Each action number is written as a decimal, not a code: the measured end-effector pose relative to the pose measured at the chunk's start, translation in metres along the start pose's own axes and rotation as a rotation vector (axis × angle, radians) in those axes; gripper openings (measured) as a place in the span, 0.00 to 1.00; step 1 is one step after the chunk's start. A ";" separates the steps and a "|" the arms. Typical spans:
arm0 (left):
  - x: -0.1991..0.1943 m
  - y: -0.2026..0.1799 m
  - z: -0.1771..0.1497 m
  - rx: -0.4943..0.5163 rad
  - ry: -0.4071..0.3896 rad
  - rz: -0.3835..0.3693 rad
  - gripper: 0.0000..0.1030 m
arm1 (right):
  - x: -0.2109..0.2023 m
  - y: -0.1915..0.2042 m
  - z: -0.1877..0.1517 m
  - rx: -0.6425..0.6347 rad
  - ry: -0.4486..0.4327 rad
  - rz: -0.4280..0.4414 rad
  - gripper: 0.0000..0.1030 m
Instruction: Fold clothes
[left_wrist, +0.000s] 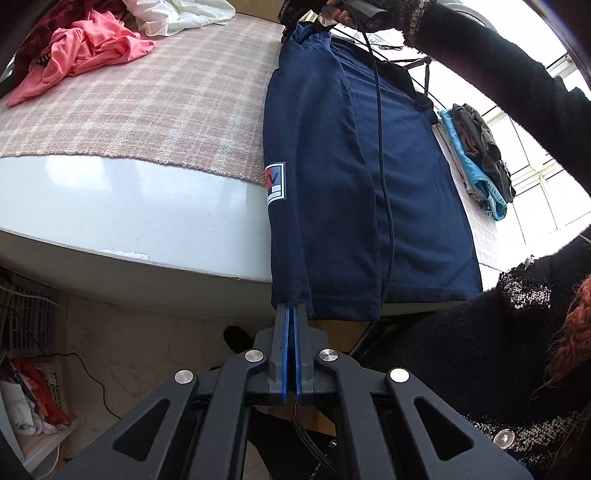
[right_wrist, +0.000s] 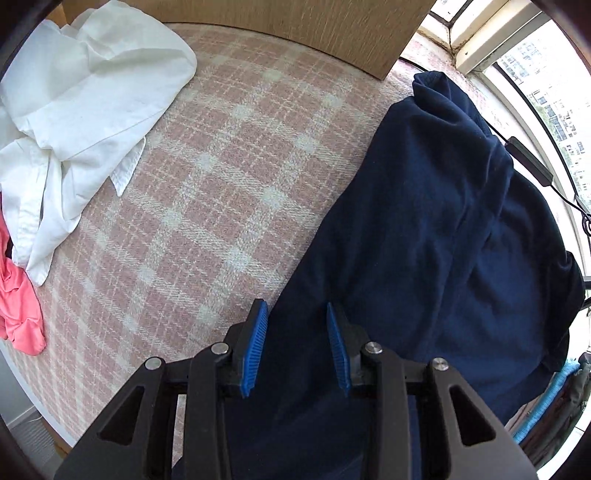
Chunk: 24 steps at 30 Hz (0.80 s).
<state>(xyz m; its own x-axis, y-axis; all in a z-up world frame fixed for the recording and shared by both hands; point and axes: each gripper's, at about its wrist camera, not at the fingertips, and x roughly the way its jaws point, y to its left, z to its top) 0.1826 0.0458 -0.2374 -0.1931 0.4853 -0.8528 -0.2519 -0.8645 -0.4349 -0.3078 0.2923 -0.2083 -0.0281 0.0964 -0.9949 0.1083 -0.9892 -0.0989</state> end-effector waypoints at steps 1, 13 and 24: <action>-0.001 -0.001 0.000 -0.005 -0.005 -0.005 0.01 | -0.001 -0.002 -0.003 0.002 -0.006 0.009 0.13; -0.001 0.025 -0.006 -0.135 -0.016 -0.030 0.01 | -0.014 -0.041 -0.037 0.120 -0.102 0.255 0.08; -0.006 0.045 -0.027 -0.119 0.072 0.062 0.02 | -0.112 -0.068 -0.091 0.044 -0.224 0.409 0.20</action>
<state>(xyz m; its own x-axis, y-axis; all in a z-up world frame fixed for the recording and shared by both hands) 0.1976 0.0001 -0.2597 -0.1356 0.4236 -0.8956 -0.1271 -0.9040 -0.4083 -0.2215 0.3590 -0.0915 -0.2059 -0.3235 -0.9235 0.1132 -0.9453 0.3059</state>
